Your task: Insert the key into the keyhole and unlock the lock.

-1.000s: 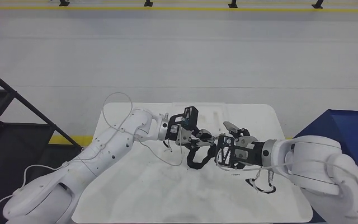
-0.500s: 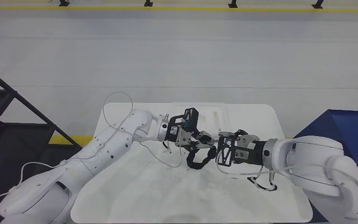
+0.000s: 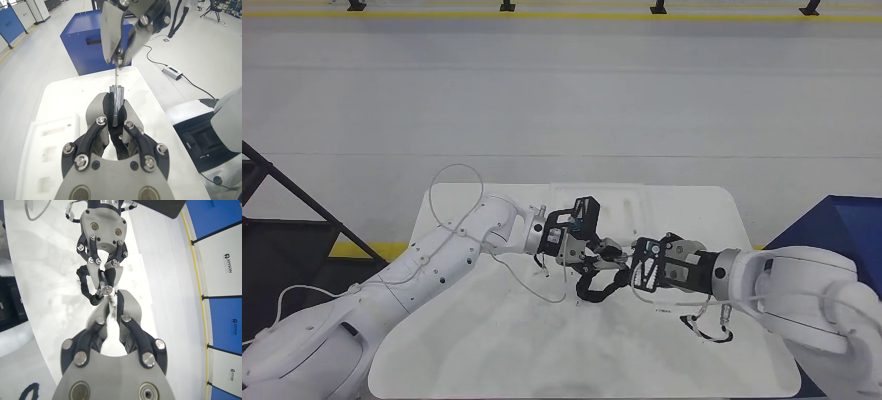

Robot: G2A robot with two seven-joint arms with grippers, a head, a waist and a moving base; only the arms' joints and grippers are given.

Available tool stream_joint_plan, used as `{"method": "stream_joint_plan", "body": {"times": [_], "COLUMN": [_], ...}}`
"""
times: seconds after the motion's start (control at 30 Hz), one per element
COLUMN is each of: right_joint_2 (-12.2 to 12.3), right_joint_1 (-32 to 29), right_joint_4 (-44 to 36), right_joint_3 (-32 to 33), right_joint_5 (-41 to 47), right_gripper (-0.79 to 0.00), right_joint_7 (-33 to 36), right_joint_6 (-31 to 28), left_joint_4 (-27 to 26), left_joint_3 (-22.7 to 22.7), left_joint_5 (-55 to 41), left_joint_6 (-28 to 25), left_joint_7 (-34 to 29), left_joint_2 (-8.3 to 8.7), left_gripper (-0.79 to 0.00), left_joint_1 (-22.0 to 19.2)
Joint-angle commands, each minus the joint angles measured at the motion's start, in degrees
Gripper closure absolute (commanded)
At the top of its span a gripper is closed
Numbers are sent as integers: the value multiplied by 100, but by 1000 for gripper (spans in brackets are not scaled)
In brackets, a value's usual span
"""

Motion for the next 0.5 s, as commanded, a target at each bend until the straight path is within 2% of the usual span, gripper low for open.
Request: {"method": "stream_joint_plan", "body": {"times": [0.0, 0.37, 0.4, 0.43, 0.47], "right_joint_2": [3, 15, 15, 16, 18], "right_joint_1": [-38, -173, -176, -182, -191], "right_joint_4": [15, 146, 159, 173, 191], "right_joint_3": [43, 214, 228, 240, 253], "right_joint_5": [81, 815, 863, 904, 946], "right_gripper": [0, 0, -139, -391, -736], "right_joint_7": [-26, 40, 34, 30, 26], "right_joint_6": [118, 717, 748, 774, 798], "left_joint_4": [-7, -34, -28, -26, -22], "left_joint_3": [23, 94, 94, 95, 95], "left_joint_5": [15, 135, 141, 152, 167], "left_joint_6": [0, 0, 0, 0, 0], "left_joint_7": [22, 145, 156, 165, 177], "left_joint_2": [3, 15, 16, 17, 18], "left_gripper": [0, 0, 0, 0, 0], "left_joint_1": [-13, -61, -61, -62, -63]}}
